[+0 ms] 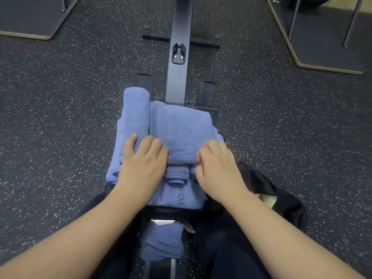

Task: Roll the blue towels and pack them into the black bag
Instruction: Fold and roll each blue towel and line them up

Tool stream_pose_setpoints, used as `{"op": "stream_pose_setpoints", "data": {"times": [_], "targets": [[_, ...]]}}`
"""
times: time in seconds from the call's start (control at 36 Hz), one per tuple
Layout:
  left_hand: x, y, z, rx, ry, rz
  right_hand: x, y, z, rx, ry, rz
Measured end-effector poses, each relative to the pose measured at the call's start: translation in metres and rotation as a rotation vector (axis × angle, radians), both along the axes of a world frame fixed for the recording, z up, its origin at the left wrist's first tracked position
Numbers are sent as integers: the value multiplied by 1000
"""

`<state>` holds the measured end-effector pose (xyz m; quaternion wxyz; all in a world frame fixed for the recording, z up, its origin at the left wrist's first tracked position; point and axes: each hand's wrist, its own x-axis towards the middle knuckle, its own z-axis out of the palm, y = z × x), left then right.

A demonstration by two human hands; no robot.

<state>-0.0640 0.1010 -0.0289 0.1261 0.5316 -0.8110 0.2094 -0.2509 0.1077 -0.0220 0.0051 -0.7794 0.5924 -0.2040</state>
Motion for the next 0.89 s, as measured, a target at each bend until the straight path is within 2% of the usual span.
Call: {"op": "stream_pose_setpoints", "data": {"times": [0.17,0.31,0.56,0.89], "targets": [[3,-2,-1,-34,-11,-13,2,2,-5,-40,159,-48],[3,-3,0,-37,34,-18,-1,-3,-11,-91,118,-42],[-2,-1,6,-80,107,10,-2,-3,-8,-59,127,-26],[-4,-1,3,-13,-37,-47,-2,-5,-14,-134,149,-40]]}}
